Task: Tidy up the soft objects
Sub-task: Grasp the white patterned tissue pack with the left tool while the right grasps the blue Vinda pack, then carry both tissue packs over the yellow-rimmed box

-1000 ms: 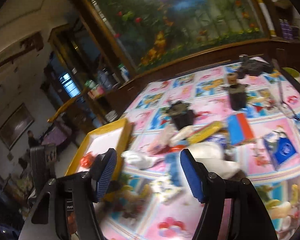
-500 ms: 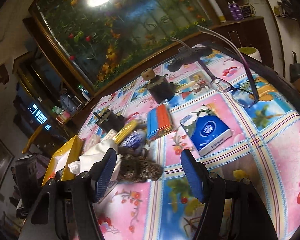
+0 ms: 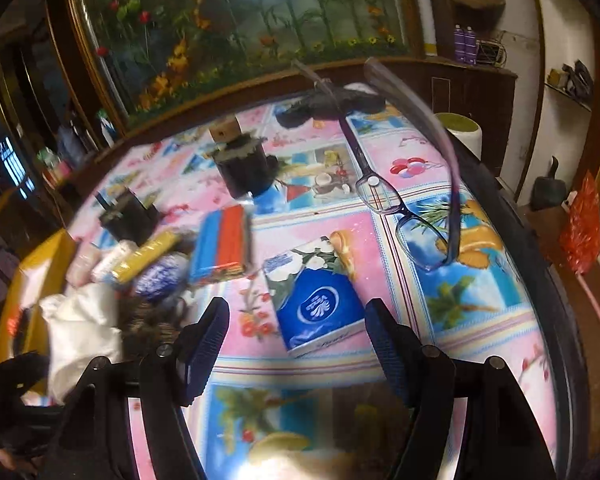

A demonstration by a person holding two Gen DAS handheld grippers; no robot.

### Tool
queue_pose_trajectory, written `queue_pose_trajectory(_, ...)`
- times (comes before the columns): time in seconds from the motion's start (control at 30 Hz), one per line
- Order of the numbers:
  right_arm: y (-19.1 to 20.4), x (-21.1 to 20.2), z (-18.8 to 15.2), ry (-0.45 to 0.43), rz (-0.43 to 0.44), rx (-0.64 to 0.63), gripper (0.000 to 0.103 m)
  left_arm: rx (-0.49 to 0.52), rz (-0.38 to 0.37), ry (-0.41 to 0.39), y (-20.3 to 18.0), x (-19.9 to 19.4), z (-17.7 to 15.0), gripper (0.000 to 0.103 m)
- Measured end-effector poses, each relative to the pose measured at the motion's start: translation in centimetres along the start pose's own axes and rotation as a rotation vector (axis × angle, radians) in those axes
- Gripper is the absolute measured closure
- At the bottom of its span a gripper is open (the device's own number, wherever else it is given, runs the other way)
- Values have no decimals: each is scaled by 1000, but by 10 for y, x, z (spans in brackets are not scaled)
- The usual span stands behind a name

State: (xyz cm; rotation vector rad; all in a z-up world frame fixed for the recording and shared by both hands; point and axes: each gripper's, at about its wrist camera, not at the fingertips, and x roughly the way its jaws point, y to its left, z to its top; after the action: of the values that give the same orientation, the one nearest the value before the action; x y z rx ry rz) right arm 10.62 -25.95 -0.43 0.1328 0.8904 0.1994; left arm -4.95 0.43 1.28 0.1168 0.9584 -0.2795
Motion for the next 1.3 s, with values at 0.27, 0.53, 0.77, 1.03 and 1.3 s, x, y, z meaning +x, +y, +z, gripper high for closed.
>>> queue_pose_trajectory(0.27,4,21,-7,59,-69,-31,44,-14,-12,-5,2,-4,-8,48)
queue_pose_trajectory(0.53,23,-52,-35,-82,34,-5,44,-48,-63,-64,8,-21,-15,51)
queue_pose_trajectory(0.77,71,-83,-40,-147,206,-54,44,-57,-76,-146,13,-53,-13,51)
queue_pose_trajectory(1.03,126,-75,-51,-112,291,-148,44,-117,-49,-183,40,-72,-17,51)
queue_pose_trajectory(1.3,156,-71,-62,-75,348,-198,44,-183,-15,-215,71,-88,-22,51)
